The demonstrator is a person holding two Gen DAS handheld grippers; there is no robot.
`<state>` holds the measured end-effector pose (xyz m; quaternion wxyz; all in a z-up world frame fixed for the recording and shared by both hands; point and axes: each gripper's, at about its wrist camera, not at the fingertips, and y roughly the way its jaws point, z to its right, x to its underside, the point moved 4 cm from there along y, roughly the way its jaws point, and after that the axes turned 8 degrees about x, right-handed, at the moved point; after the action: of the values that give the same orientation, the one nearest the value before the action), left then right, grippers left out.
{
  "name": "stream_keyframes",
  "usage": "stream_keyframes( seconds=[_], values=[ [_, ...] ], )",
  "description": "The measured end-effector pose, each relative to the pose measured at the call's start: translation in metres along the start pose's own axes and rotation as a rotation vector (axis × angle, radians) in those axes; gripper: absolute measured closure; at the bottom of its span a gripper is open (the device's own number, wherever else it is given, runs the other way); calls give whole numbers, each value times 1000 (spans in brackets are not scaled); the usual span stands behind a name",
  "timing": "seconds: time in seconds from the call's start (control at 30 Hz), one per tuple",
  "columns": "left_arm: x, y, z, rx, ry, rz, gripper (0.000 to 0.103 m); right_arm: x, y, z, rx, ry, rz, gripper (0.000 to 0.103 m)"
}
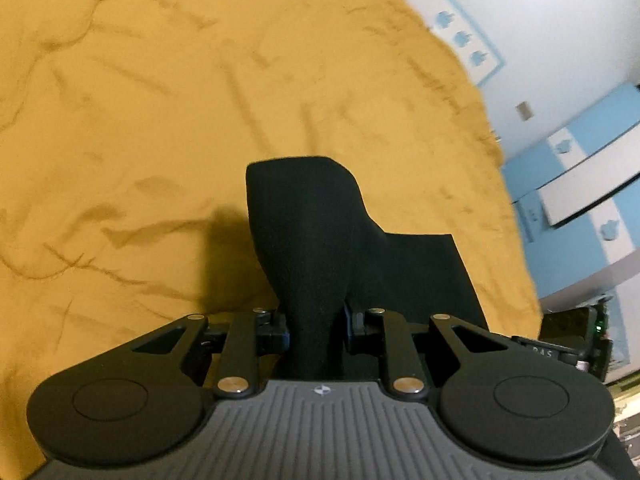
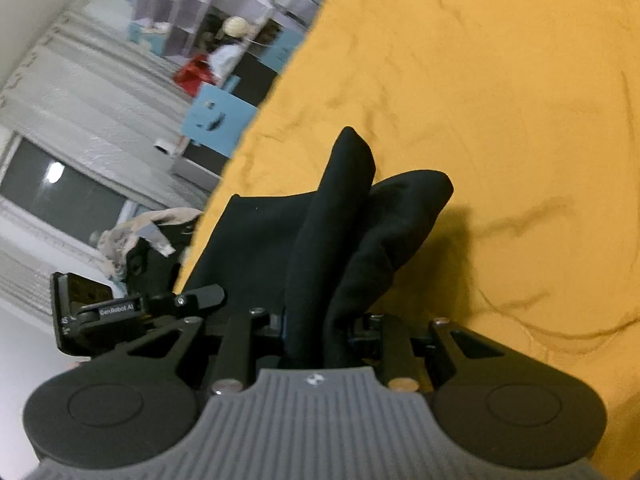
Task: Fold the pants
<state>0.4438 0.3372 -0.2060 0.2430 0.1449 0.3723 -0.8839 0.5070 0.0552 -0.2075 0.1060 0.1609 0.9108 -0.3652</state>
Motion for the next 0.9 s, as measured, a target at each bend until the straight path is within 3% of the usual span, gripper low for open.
stream_keyframes(
  seconds=[0.13, 0.2, 0.23, 0.37, 0.6, 0.7, 0.77, 0.9],
  values=[
    [16, 18, -28, -33, -28, -28, 71, 13, 17, 20, 12, 28, -27, 81],
    [23, 16, -44, -30, -67, -9, 55, 20, 15, 26, 9, 19, -32, 78],
    [28, 14, -52, -23, -85, 6, 52, 24, 14, 30, 11, 21, -37, 77],
    [42, 0, -73, 21, -156, 43, 55, 44, 2, 47, 10, 34, -62, 70],
    [70, -31, -55, -12, -123, 73, 51, 75, -31, 59, 38, 18, -24, 68],
    [85, -41, -41, -68, -72, 65, 48, 83, -47, 56, 107, -41, 6, 66],
    [96, -46, -36, -174, -17, 41, 45, 86, -59, 47, 207, -129, 41, 68],
    [124, -51, -7, -335, 172, -10, 47, 92, -86, 28, 283, -252, 129, 68]
  ],
)
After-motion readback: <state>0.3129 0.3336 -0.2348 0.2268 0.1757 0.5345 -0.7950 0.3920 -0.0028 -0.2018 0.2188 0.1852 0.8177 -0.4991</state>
